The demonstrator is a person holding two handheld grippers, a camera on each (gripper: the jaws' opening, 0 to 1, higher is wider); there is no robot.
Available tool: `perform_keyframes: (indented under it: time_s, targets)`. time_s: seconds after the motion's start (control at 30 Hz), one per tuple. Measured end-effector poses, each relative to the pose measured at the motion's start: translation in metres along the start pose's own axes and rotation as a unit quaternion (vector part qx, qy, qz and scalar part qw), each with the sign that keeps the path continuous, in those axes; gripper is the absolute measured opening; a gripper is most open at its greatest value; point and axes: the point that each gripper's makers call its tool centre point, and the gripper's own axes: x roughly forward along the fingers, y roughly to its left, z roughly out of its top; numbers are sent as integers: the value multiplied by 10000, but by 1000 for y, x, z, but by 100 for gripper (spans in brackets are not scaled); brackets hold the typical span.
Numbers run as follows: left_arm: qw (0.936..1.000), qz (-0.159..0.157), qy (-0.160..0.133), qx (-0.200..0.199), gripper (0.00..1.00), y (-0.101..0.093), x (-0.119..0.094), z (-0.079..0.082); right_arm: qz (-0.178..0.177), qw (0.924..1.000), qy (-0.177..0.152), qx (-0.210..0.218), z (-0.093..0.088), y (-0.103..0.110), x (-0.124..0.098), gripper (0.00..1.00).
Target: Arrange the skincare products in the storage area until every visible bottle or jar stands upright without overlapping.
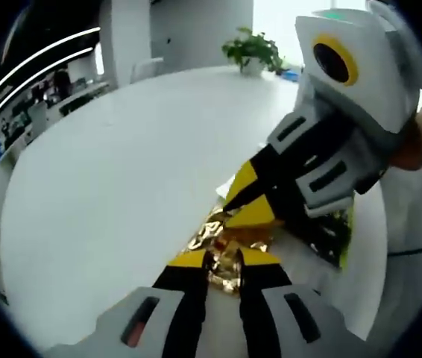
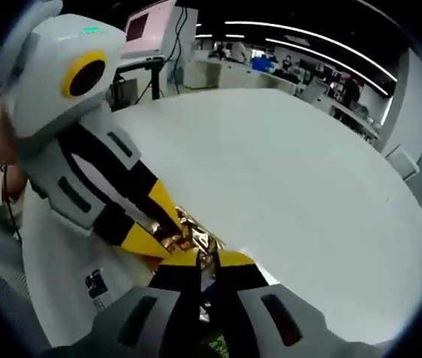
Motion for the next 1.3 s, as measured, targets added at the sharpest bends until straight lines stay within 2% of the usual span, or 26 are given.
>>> perform_keyframes:
  time_s: [0.37,0.7,1.17,1.3]
  targets:
    - [9998,-164,111,-13,18,2,1,1,66,10000,68,32,-4,5,2,4]
    - [9997,-191,156,-3,19,2,2,0,89,9999,70,40,-4,8,2,4]
    - [9998,-112,100,-158,20,2,-4,5,47,9999,-23,119,1,4,-6,8]
    - [9996,-100,54,-244,23,0,-8,8,51,9999,-70,118,2,6,-11,13]
